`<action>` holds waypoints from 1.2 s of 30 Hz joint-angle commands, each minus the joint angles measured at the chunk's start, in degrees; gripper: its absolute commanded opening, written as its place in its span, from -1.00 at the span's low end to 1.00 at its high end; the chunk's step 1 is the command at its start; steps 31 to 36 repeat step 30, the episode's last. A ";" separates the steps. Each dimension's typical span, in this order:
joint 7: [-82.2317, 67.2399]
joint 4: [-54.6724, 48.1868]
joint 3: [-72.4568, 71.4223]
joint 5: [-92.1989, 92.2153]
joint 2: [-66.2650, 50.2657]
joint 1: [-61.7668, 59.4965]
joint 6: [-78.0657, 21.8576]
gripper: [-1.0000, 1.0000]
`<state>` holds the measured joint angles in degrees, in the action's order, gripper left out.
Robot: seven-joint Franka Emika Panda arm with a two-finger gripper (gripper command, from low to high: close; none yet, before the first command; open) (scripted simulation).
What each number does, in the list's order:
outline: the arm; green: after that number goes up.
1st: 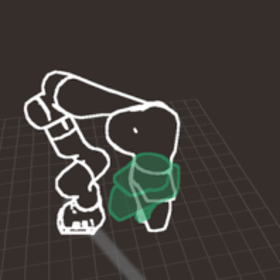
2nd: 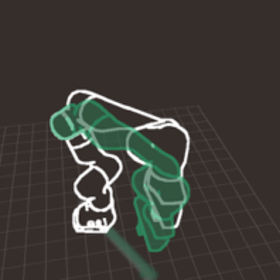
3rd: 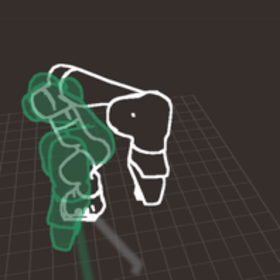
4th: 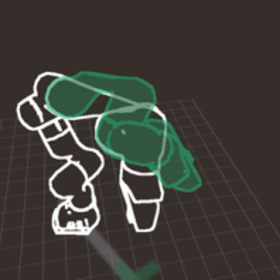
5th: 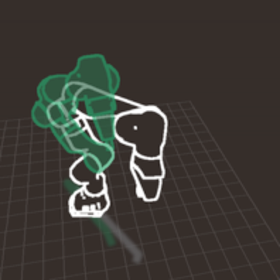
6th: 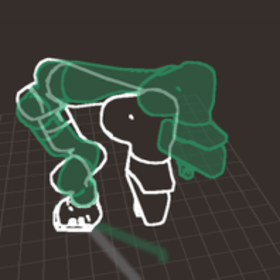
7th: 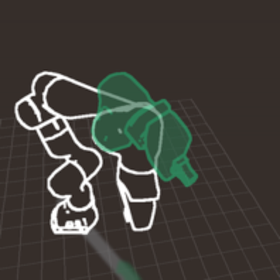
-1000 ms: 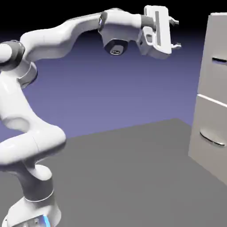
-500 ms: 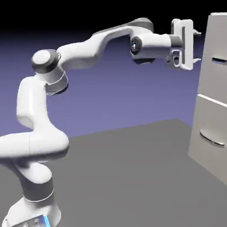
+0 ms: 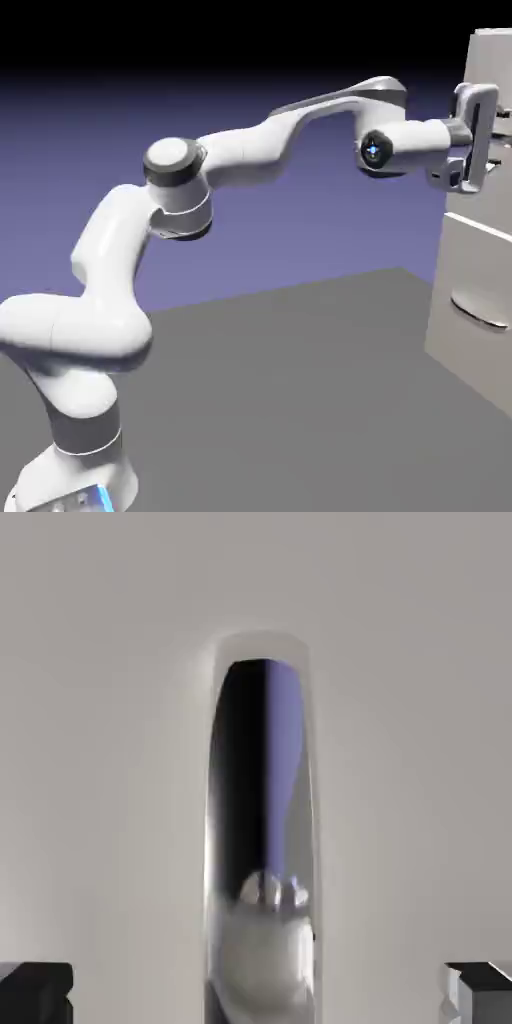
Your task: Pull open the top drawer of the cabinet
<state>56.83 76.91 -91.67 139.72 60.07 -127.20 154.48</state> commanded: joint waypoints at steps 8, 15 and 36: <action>-7.48 16.61 6.61 2.58 -3.73 13.41 -4.05 -1.00; -11.79 31.14 15.01 2.89 -5.30 26.75 -7.28 -1.00; -12.56 57.46 34.81 -2.59 0.27 53.15 -11.74 1.00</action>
